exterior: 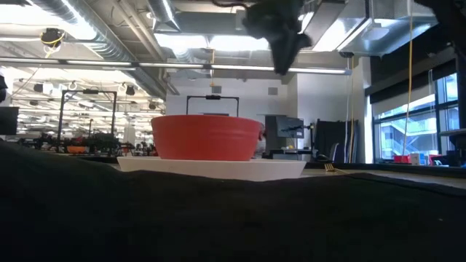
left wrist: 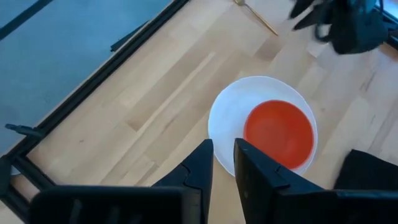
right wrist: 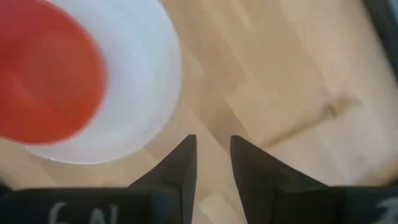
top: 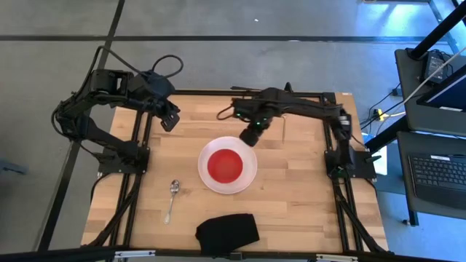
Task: Set table place
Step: Put the gold fork to the right of the white plate
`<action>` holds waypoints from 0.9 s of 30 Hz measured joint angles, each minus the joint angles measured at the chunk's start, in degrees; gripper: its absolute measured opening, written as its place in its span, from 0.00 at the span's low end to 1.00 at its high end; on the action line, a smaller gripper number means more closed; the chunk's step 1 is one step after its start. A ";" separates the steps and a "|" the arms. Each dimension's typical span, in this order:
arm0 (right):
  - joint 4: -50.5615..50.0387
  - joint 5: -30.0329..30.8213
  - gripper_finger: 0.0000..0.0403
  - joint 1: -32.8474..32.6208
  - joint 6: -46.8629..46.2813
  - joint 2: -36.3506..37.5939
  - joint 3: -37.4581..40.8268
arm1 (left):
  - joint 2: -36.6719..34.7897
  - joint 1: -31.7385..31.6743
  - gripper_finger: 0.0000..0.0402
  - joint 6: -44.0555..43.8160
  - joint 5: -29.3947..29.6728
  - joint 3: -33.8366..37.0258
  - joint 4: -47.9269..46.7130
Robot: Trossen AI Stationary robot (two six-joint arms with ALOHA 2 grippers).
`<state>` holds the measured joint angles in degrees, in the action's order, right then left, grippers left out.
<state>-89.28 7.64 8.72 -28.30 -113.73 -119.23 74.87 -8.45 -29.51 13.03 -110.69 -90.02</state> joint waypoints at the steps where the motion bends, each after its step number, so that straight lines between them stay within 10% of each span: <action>1: 0.18 1.20 0.25 0.32 -1.44 1.62 2.34 | 0.00 0.00 0.16 -0.02 0.05 0.00 0.00; 8: 8.72 3.57 0.25 3.59 -17.91 15.71 27.26 | 0.00 0.02 0.19 0.03 0.05 0.00 0.00; 17: 42.85 3.62 0.25 7.72 -31.57 30.29 61.99 | 0.00 -0.06 0.23 -0.15 4.31 0.00 0.00; 27: 52.80 11.34 0.25 11.54 -31.65 31.23 73.57 | 0.24 -0.07 0.25 -3.19 6.46 -0.02 0.81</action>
<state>-36.48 18.98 20.26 -59.95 -82.50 -45.65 75.11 -8.51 -32.70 19.49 -110.72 -89.21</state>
